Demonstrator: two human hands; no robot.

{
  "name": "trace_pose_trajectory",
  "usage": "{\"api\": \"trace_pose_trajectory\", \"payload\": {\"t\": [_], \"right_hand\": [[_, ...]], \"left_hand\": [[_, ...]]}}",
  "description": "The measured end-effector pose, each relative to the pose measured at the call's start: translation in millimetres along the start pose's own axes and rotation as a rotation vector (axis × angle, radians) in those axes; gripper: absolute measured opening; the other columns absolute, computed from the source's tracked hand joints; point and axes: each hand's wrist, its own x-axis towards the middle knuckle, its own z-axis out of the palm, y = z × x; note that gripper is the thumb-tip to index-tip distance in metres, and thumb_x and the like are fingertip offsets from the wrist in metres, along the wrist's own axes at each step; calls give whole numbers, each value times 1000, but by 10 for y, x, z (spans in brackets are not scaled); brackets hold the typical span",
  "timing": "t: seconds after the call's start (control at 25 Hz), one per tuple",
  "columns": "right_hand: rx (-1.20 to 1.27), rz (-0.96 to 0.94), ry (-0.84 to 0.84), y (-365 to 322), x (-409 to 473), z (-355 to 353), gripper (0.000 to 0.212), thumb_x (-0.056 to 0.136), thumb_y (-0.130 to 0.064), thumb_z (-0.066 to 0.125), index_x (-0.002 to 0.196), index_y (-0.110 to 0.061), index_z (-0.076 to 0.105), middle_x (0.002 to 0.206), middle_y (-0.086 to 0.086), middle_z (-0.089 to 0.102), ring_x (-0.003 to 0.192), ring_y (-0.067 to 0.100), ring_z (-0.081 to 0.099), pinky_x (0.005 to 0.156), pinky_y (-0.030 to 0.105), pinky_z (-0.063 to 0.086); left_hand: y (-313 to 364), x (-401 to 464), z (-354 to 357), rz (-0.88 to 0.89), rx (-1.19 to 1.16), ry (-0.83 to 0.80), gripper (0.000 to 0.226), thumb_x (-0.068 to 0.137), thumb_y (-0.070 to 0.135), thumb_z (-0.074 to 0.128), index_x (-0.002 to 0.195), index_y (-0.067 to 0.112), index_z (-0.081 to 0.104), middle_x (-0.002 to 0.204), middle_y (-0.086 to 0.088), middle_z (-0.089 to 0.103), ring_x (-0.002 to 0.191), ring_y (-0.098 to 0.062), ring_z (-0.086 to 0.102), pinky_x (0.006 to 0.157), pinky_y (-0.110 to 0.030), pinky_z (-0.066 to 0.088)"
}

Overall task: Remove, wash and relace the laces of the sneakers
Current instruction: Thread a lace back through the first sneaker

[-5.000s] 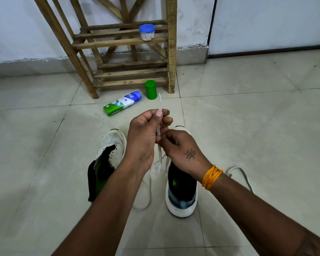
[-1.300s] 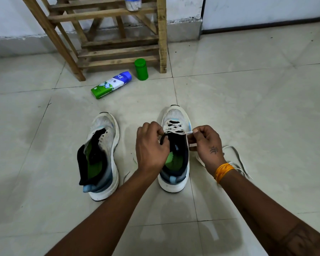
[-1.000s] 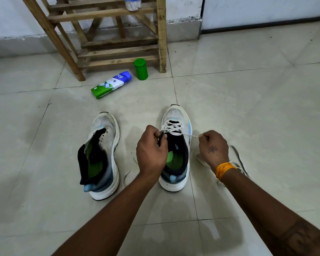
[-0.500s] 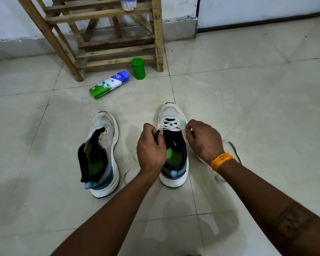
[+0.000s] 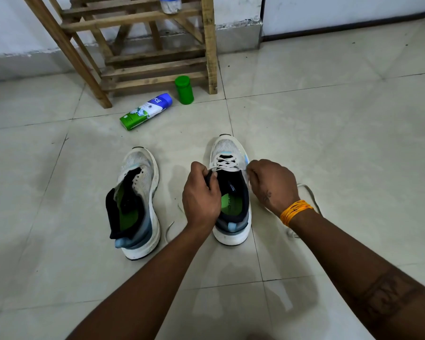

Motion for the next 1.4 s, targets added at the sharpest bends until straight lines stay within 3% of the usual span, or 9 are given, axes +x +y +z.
{"api": "trace_pose_trajectory", "payload": {"t": [0.2,0.4,0.6,0.76,0.88,0.96,1.12,1.24,1.4], "right_hand": [[-168,217,-229,192,-33,-48,19,89,-19,59,103,-8,66,105,16,69,97,41,66,70,34,44],[49,-44,0,-102,46,-76,26,95,-34,50,103,-22,71,94,7,73,89,37,66,64,37,47],[-199,294,-216,194,-50,-44,16,87,-20,62,98,-9,67,101,15,69,93,40,66,66,32,42],[62,82,-38,78,-21,-55,28,88,-24,64,115,-22,71,96,7,73,94,35,66,70,35,48],[234,-1,14,-47,63,-68,18,91,-33,62,103,-28,75,86,-1,71,87,30,66,66,34,46],[68,85,8,34,58,-66,15,90,-28,61,95,-21,73,90,3,71,88,33,65,64,33,45],[-172,262,-260,146,4,-90,20,88,-21,63,105,-10,66,105,14,68,98,38,65,69,31,40],[-3,100,-113,-27,85,-83,26,91,-26,61,115,-18,67,102,11,71,97,38,65,70,36,45],[21,34,11,-25,67,-45,18,97,-27,55,102,-20,70,92,7,68,87,38,65,64,38,49]], "left_hand": [[-25,1,3,12,2,4,23,100,21,58,90,18,37,75,3,50,69,-25,49,61,-35,33],[-38,-3,25,16,-13,14,25,100,21,59,89,17,37,72,4,48,66,-26,48,59,-40,38],[-34,-7,22,5,-6,25,26,100,21,60,88,16,38,71,3,47,65,-24,47,59,-36,35],[-19,-6,27,10,-8,19,25,100,21,59,88,15,38,71,2,47,65,-25,47,58,-39,37],[-21,-18,26,0,-7,30,25,100,21,59,88,15,38,72,2,48,66,-26,48,58,-39,38],[-14,-22,25,-6,-5,28,25,100,21,59,88,16,38,72,2,48,66,-26,48,59,-38,37],[-12,-17,15,-40,-10,38,25,101,22,58,88,16,38,72,2,49,67,-25,49,60,-36,34],[-12,-17,27,-28,-5,33,25,101,22,58,88,17,38,72,2,49,67,-25,49,60,-35,33],[-4,-21,26,-42,-9,50,25,101,21,58,88,16,38,73,2,49,67,-25,49,61,-34,32]]}}
